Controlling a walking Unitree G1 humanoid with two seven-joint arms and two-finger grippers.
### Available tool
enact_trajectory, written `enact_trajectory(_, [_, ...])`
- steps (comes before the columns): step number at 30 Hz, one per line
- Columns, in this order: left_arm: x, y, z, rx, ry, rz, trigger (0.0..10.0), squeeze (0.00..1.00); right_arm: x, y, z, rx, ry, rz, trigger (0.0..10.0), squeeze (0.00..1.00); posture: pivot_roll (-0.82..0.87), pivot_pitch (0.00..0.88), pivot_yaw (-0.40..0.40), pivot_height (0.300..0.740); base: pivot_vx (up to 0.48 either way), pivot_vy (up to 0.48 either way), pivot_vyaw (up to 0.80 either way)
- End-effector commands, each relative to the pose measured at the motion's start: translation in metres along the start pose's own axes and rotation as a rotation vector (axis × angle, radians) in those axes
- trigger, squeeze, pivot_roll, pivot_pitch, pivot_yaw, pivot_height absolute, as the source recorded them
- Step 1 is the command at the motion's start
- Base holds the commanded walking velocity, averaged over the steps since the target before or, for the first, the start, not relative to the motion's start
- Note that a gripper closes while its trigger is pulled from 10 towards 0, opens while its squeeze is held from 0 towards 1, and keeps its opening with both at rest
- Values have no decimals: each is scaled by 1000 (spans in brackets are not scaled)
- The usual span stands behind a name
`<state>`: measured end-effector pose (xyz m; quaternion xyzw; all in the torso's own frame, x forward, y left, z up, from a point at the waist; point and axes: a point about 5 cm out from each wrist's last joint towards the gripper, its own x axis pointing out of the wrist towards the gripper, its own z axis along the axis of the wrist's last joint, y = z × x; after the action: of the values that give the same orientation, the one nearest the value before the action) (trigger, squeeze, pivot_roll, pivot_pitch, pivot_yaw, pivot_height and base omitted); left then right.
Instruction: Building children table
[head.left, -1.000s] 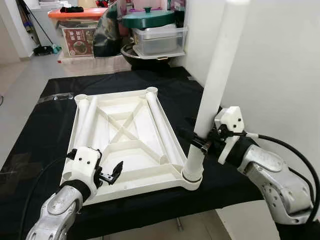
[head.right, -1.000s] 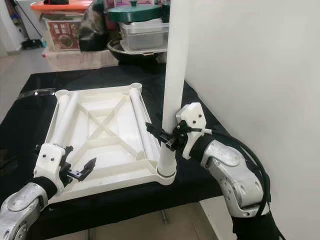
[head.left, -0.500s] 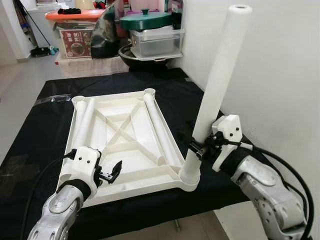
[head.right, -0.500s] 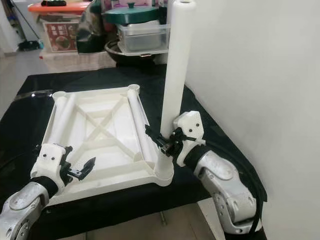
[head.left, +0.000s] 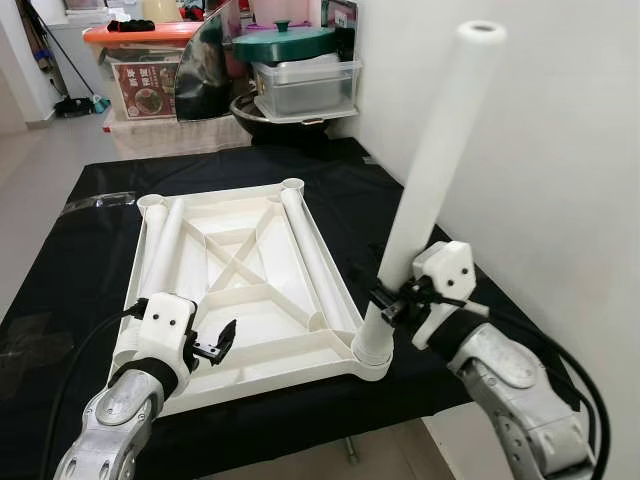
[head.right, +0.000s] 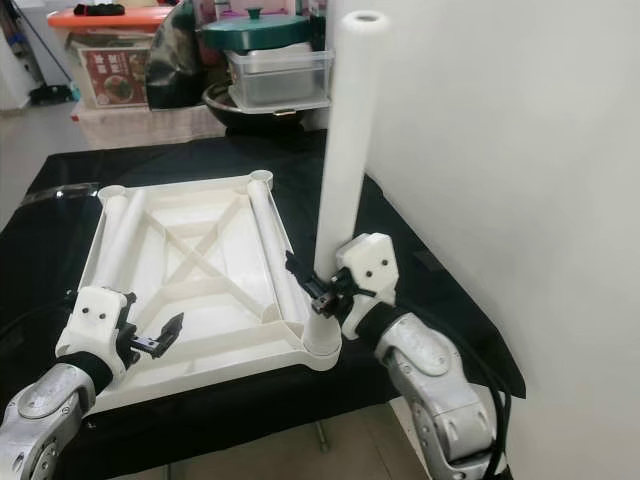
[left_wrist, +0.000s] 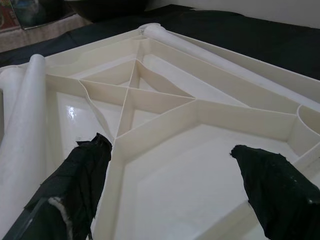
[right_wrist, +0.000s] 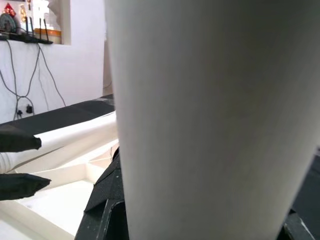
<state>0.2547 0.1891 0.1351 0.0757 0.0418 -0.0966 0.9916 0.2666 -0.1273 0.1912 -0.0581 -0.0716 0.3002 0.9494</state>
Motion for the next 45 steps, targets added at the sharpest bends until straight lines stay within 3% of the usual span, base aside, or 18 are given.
enact_trajectory(1, [1,5,-3,3,10,30,10000,0,-2,-5,-35,9,170,-56,0,0,20,0,-12,740,0,0,0])
enact_trajectory(4, [1,8,-3,8,11,47,10000,0,2,-6,-39,-38,181,-64,0,0,24,0,-15,740,0,0,0])
enact_trajectory(12, [1,10,-4,12,11,65,10000,0,22,-11,-42,-57,152,-96,0,0,33,0,-22,740,0,0,0])
enact_trajectory(17, [1,11,-3,14,10,69,10000,0,34,-12,-42,-33,139,-93,0,0,42,0,-31,740,0,0,0])
enact_trajectory(18, [1,12,-4,14,11,74,10000,0,37,-12,-42,6,133,-92,0,0,44,0,-33,740,0,0,0])
enact_trajectory(26, [-2,12,-8,9,26,73,10000,0,25,-10,-50,22,151,-73,0,0,36,0,-23,740,0,0,0])
enact_trajectory(30, [1,11,-7,8,28,66,10000,0,19,-10,-53,10,156,5,0,0,34,0,-18,740,0,0,0])
enact_trajectory(31, [3,11,-7,10,26,64,10000,0,17,-9,-54,12,168,77,0,0,32,0,-17,740,0,0,0])
enact_trajectory(39, [4,13,-6,6,25,68,10000,0,17,-6,-59,48,197,194,0,0,41,0,-23,740,0,0,0])
enact_trajectory(45, [3,14,-8,-9,27,81,10000,0,26,-7,-62,150,212,257,0,0,62,0,-46,740,0,0,0])
